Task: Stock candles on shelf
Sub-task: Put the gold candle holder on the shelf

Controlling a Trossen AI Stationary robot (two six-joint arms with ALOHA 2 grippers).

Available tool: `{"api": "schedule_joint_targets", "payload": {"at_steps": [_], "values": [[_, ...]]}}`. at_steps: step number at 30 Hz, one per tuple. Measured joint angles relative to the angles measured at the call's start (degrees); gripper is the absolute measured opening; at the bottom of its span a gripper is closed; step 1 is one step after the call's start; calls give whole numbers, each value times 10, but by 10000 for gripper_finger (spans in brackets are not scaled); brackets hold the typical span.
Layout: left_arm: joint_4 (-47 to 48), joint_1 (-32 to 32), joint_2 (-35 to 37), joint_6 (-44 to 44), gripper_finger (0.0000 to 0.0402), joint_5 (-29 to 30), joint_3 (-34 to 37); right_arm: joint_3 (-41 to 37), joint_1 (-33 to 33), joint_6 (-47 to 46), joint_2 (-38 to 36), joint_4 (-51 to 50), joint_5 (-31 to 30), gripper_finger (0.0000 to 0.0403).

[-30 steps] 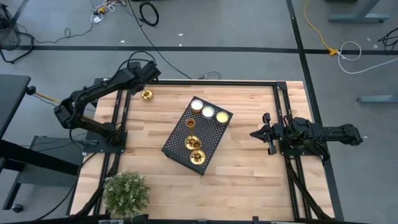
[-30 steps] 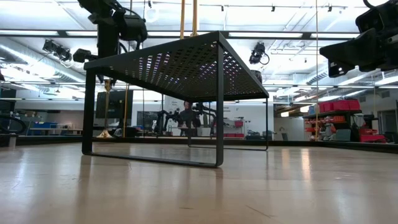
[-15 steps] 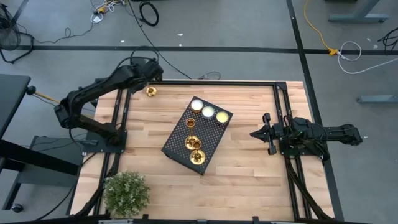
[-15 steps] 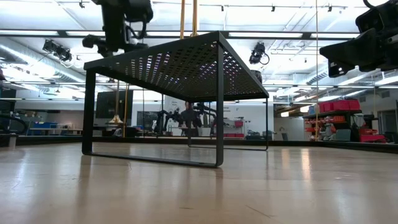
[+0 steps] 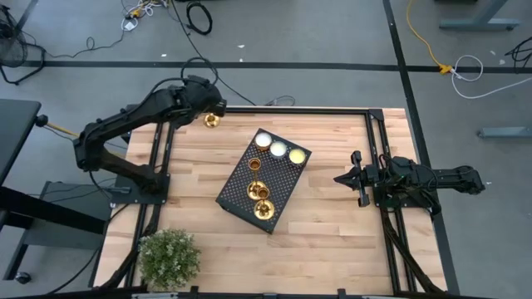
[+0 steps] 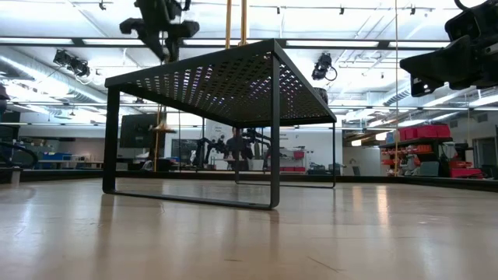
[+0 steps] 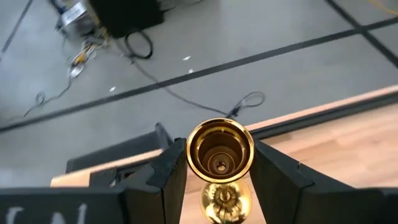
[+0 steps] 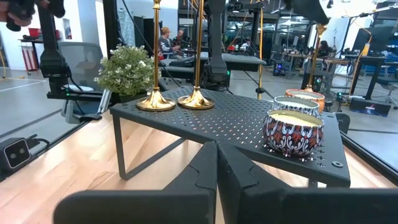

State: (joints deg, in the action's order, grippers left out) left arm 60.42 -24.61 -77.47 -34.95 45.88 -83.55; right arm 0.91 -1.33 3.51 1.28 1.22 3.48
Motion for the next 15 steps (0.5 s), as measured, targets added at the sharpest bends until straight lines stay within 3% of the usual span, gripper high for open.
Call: {"api": "schedule_joint_targets", "payload": {"at_steps": [15], "values": [[1,48,39,115,165,-7,-39,0,0,0,0,0,0,6]]}}
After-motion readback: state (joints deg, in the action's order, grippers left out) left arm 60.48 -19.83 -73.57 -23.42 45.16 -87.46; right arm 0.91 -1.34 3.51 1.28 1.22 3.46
